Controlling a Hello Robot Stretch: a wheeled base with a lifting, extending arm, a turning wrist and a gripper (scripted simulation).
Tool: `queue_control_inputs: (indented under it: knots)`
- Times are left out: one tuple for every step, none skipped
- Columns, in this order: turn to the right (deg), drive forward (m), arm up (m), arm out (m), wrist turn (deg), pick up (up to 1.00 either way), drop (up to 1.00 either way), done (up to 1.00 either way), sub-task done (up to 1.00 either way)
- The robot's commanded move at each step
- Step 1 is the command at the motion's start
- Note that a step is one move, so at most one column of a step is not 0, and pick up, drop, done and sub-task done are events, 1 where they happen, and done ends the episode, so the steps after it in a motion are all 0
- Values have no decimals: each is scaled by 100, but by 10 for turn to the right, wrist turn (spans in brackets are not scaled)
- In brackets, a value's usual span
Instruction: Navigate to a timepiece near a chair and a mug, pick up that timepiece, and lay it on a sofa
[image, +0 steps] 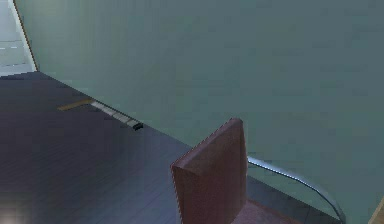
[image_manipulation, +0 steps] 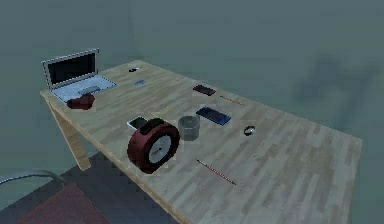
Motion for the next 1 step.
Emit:
queue_control_inputs:
  knots:
    - [0, 0, 50, 0, 0, 0, 0, 0, 0]
